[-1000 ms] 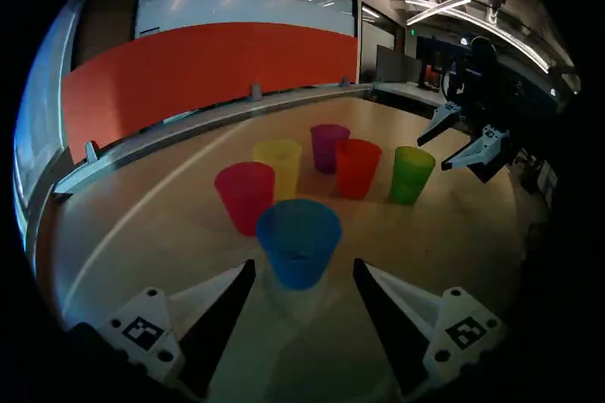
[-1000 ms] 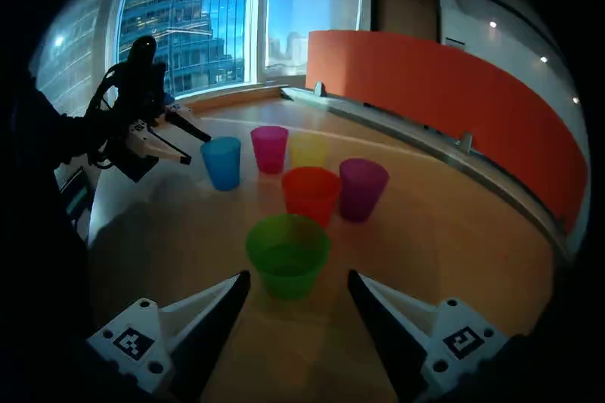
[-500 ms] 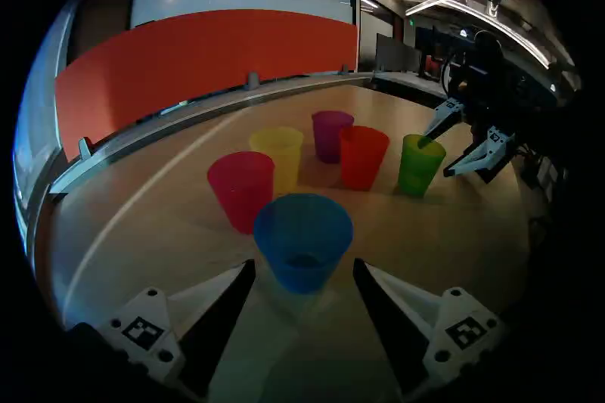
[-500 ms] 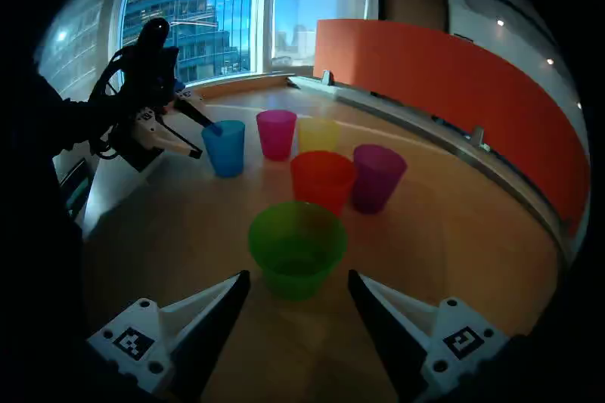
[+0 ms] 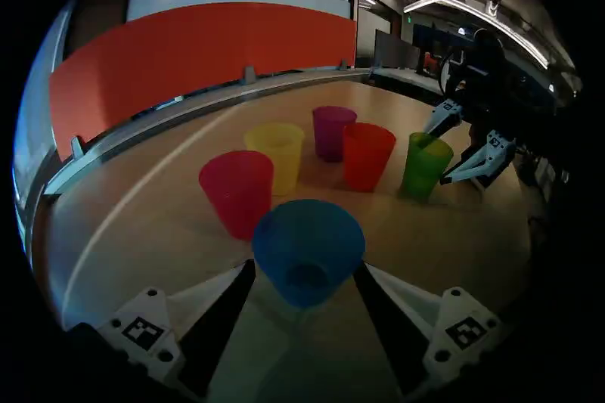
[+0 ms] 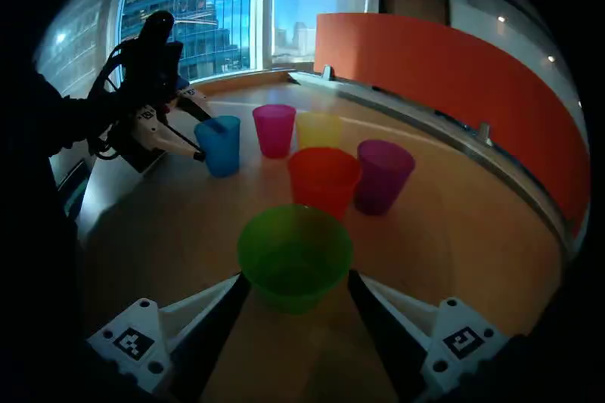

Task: Pour water

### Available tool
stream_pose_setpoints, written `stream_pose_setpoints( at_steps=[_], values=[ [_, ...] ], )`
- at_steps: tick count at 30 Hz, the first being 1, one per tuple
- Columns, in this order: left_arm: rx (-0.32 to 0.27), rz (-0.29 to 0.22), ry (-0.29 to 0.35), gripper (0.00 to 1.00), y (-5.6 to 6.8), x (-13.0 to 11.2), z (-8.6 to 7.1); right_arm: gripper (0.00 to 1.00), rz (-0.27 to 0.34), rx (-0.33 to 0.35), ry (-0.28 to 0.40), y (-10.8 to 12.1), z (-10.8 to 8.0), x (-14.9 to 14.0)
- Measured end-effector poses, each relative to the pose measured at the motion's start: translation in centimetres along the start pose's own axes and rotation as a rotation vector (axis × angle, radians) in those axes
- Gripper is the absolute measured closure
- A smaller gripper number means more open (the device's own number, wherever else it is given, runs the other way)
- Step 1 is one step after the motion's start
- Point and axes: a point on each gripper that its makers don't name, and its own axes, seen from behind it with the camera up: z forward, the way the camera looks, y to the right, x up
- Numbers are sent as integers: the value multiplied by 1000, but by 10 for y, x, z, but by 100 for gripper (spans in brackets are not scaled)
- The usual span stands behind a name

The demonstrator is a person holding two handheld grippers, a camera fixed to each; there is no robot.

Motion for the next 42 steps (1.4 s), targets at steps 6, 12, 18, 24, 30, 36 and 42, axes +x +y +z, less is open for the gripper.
stream_pose_setpoints(
  at_steps=[6,12,18,24,30,36,42],
  values=[
    [-3,13,2,4,-2,4,5,0,1,4,-3,1,2,2],
    [-12,22,-1,4,1,7,9,0,-3,9,-2,1,5,5],
    [-15,19,2,4,1,9,11,0,-3,13,0,1,7,8],
    [-11,24,1,4,0,9,13,0,2,19,5,1,9,10],
    [-7,21,3,12,-1,12,14,0,3,23,12,1,10,12],
    [-1,32,3,14,0,11,14,0,1,24,12,1,10,12],
    [-8,37,6,14,3,13,13,9,11,35,11,-1,11,12]
  ],
)
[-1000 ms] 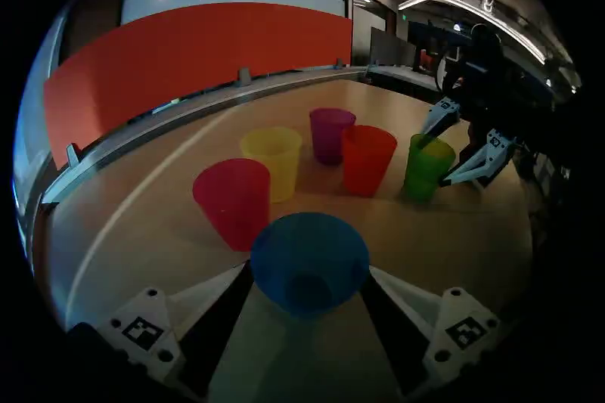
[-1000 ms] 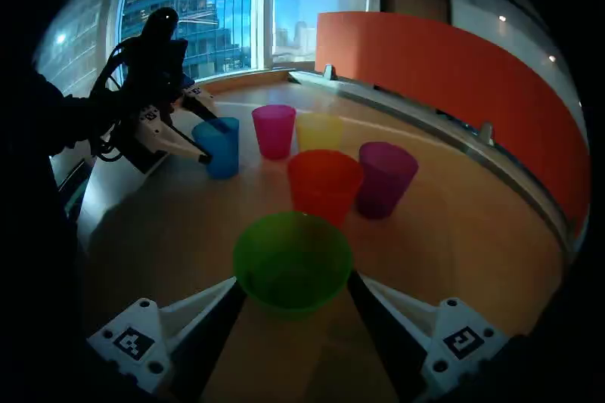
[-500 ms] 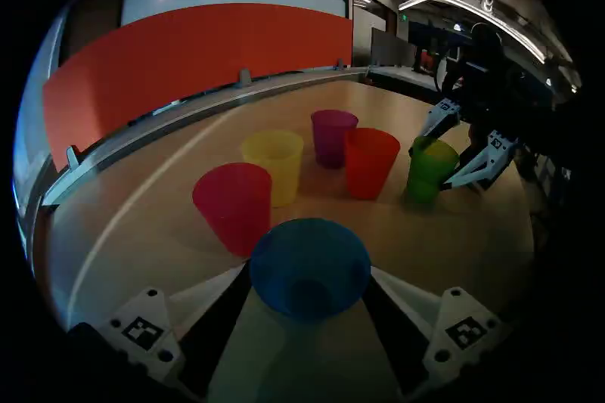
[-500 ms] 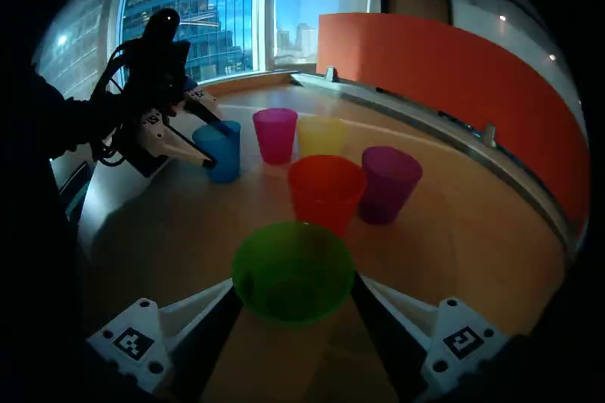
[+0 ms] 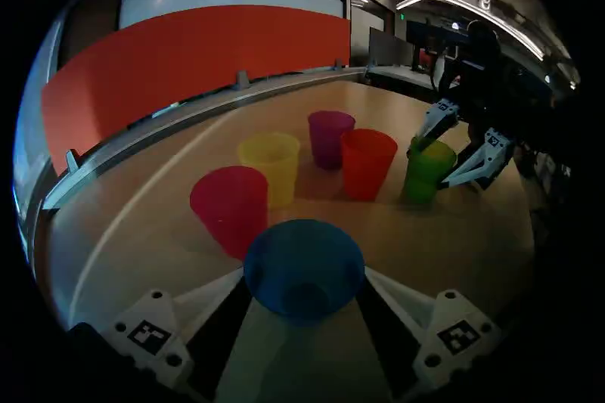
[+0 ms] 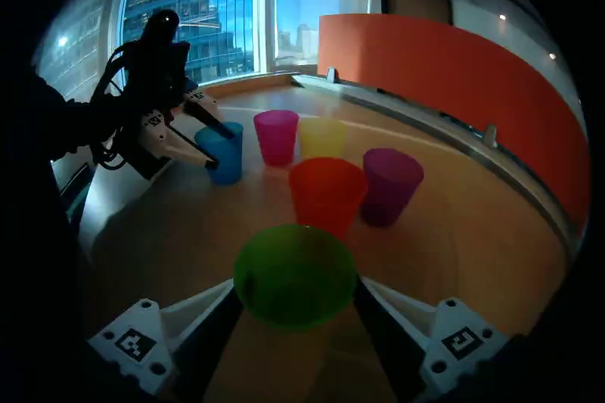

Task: Pour water

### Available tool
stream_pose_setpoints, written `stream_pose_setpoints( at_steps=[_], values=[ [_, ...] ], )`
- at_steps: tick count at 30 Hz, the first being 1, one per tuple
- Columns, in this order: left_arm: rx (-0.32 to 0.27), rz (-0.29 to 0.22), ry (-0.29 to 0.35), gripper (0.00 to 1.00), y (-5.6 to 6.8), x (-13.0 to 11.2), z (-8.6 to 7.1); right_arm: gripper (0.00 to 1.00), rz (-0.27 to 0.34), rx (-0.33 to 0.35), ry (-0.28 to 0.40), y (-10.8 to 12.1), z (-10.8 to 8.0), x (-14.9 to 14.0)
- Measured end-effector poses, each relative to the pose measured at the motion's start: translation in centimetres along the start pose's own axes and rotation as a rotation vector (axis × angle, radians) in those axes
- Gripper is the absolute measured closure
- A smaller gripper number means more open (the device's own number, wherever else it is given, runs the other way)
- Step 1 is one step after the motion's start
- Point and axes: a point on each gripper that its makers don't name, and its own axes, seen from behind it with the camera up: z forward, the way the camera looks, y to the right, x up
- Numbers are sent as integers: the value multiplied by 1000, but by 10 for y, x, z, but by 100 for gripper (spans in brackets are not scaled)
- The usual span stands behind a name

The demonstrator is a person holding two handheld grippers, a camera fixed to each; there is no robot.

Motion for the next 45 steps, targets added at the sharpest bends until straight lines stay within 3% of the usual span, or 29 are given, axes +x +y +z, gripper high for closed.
stream_pose_setpoints(
  at_steps=[15,35,45],
  values=[
    [13,2,35,14,4,12,-17,12,9,-12,23,-4,-6,9],
    [68,32,165,14,13,66,-62,12,11,-67,215,-13,-46,82],
    [76,22,229,14,18,89,-74,12,-10,-92,304,-14,-63,118]
  ],
)
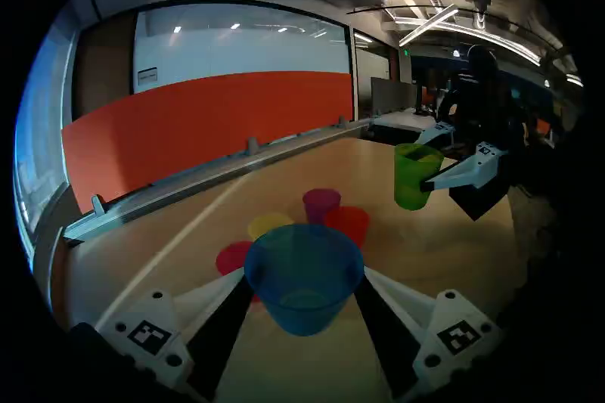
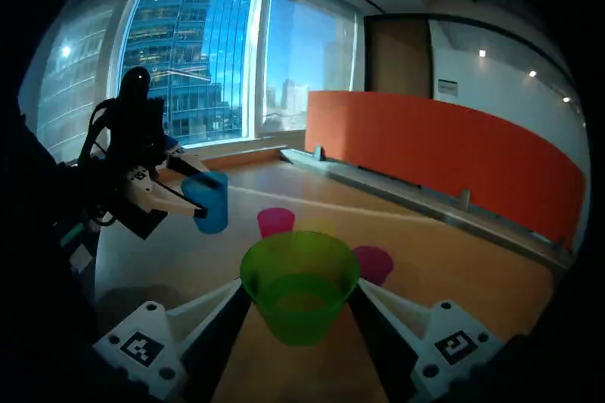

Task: Pour water

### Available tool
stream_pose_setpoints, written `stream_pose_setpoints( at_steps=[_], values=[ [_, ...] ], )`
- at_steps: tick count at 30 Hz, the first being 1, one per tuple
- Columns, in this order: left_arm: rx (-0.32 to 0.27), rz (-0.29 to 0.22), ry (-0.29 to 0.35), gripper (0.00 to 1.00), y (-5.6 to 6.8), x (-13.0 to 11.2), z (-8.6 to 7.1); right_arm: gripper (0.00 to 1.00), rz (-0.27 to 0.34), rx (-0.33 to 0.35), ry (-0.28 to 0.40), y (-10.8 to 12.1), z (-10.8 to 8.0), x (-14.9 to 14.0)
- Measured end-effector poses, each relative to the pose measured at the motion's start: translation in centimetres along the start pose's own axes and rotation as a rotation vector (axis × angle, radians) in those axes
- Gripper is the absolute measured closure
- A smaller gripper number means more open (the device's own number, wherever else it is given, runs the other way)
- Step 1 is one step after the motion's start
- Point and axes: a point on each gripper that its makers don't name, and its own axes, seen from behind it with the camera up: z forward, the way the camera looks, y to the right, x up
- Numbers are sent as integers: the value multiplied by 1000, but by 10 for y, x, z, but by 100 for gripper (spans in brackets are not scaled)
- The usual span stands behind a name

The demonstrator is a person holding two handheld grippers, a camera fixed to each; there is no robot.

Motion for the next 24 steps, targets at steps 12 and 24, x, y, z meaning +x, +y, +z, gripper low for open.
stream_pose_setpoints(
  at_steps=[12,24],
  values=[
    [-14,-12,106,14,8,37,-6,12,-19,4,63,-3,0,35],
    [-44,-14,148,13,17,53,-5,12,-21,16,110,-6,6,62]
  ],
)
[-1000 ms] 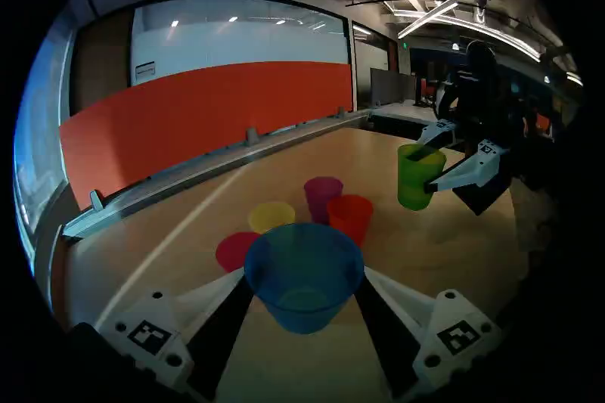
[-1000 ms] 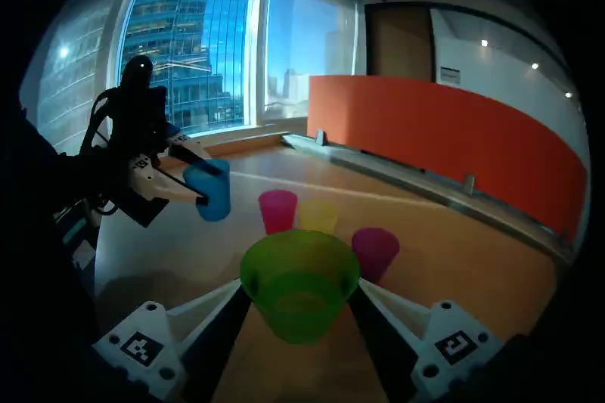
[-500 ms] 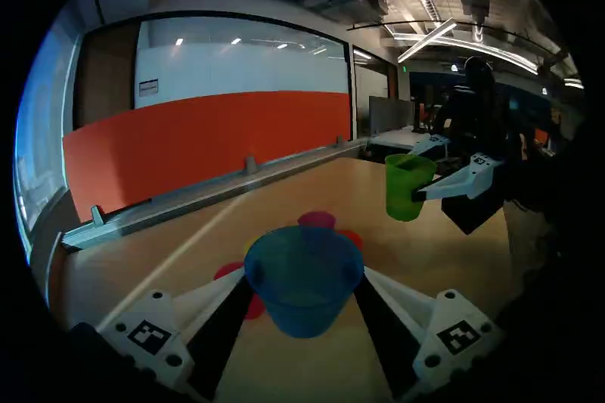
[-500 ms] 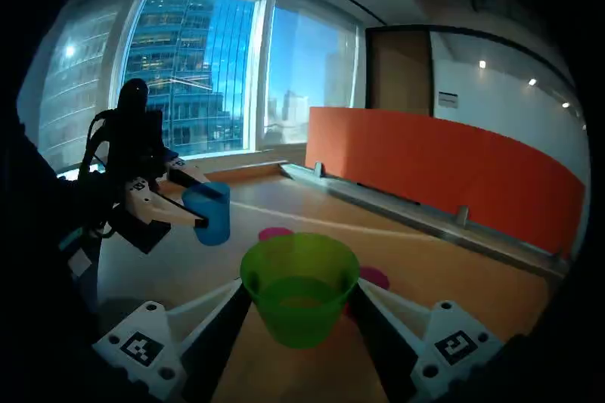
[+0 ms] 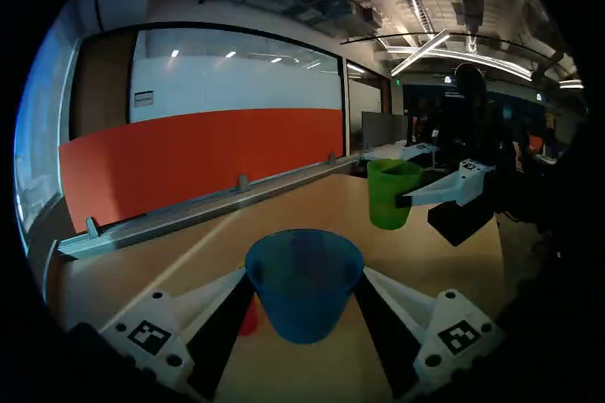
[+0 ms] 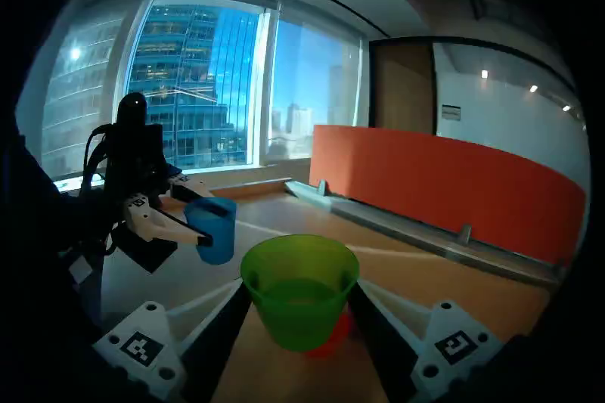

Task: Pour water

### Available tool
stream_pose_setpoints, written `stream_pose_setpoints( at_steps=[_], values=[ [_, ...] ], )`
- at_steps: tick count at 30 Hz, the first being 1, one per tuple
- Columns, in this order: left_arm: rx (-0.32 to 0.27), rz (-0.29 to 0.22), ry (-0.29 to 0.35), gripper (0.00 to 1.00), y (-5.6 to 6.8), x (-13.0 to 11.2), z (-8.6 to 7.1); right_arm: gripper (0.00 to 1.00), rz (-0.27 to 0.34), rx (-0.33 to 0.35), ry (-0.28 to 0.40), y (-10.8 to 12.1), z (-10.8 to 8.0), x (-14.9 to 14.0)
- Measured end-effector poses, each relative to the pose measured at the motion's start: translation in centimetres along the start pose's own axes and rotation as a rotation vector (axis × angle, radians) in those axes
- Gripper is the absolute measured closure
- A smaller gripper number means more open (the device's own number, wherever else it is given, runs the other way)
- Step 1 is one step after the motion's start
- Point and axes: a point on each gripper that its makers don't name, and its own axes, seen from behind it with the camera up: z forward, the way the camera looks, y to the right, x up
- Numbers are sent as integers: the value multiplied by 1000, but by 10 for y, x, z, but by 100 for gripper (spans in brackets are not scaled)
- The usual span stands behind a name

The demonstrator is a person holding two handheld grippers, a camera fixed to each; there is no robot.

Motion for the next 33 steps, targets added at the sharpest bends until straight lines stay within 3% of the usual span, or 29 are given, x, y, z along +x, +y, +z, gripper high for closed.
stream_pose_setpoints(
  at_steps=[9,33],
  values=[
    [-21,-3,32,14,5,12,6,12,-10,0,25,6,7,20],
    [-86,11,92,13,34,29,11,12,-68,4,64,10,20,61]
  ],
)
